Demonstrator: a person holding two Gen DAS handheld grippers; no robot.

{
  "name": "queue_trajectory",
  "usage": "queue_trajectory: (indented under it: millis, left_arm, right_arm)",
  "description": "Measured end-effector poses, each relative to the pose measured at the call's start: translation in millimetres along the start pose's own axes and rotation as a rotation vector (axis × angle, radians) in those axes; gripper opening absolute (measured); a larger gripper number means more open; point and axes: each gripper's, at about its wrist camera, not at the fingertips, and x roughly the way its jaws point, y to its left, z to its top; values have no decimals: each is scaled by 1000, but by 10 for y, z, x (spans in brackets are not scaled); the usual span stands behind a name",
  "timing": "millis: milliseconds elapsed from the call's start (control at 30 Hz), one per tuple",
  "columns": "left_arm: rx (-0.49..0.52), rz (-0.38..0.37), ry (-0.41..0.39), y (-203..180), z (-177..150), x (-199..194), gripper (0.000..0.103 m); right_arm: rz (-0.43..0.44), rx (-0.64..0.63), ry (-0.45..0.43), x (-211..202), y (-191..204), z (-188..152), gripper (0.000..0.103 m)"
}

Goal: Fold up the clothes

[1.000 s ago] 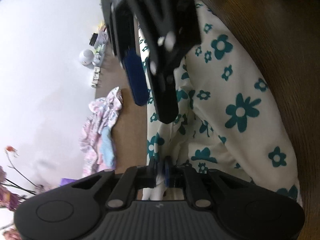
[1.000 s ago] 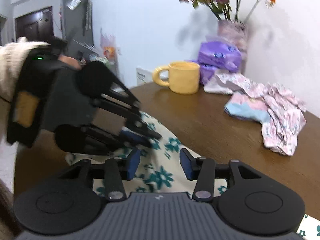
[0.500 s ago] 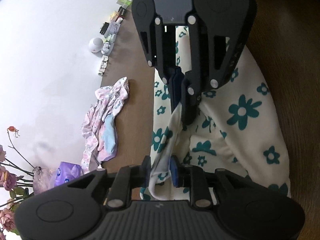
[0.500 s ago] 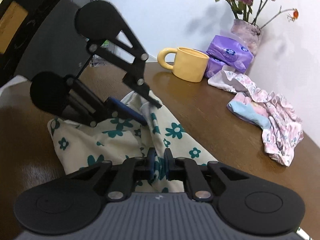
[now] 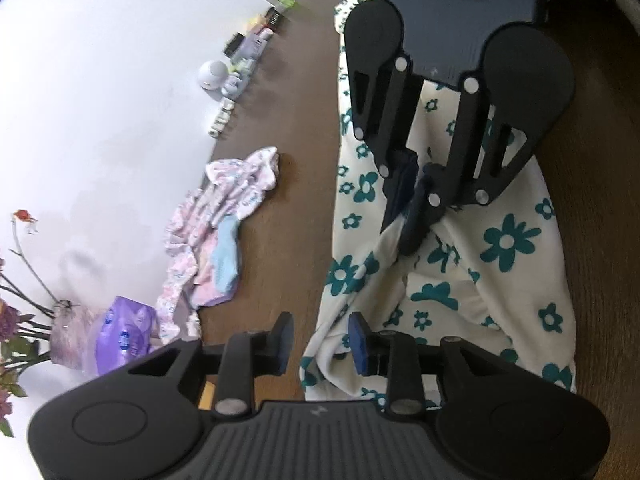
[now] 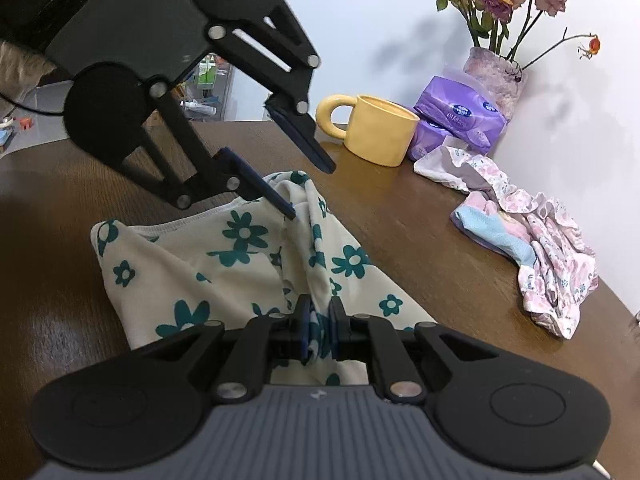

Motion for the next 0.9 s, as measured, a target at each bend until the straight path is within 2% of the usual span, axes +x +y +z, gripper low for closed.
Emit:
queue_trajectory:
  millis: [200, 233, 267, 300, 433, 500, 567, 700, 733, 767, 900]
  left_arm:
    - [65, -90, 29, 106, 90, 140, 29]
    - [76, -101, 35, 119, 99, 159, 27]
    - [80, -109, 38, 132, 81, 206, 16]
    - [84, -117, 41, 144, 63, 253, 11]
    - [106, -47, 22, -324, -208, 108, 9]
    - [90, -11, 19, -466, -265, 77, 8]
    - [81, 31, 19, -591, -356, -24, 8]
    - [39, 74, 16, -679, -395, -44, 8]
    - [34, 80, 14, -687, -403, -53, 9]
    - [29, 86, 13, -696, -411, -61, 9]
    - [4, 90, 7, -614, -291, 71, 14]
  right_arm:
    - [-17, -47, -13, -10, 61, -18, 9]
    - [-17, -51, -15, -10, 64, -22, 9]
    - [-17, -53, -16, -11, 66, -25, 9]
    - [-17, -54, -18, -12, 66, -28, 9]
    - [14, 0, -26, -36, -3, -35, 13]
    - [69, 94, -37, -86, -129, -35, 29]
    - [133, 230, -61, -158, -315, -57, 37]
    - [192, 480, -94, -214, -666, -152, 36]
    - [188, 511, -87, -196, -713, -177, 29]
    - [181, 531, -75, -175, -744, -201, 21]
    - [172, 507, -12, -46, -677, -246, 16]
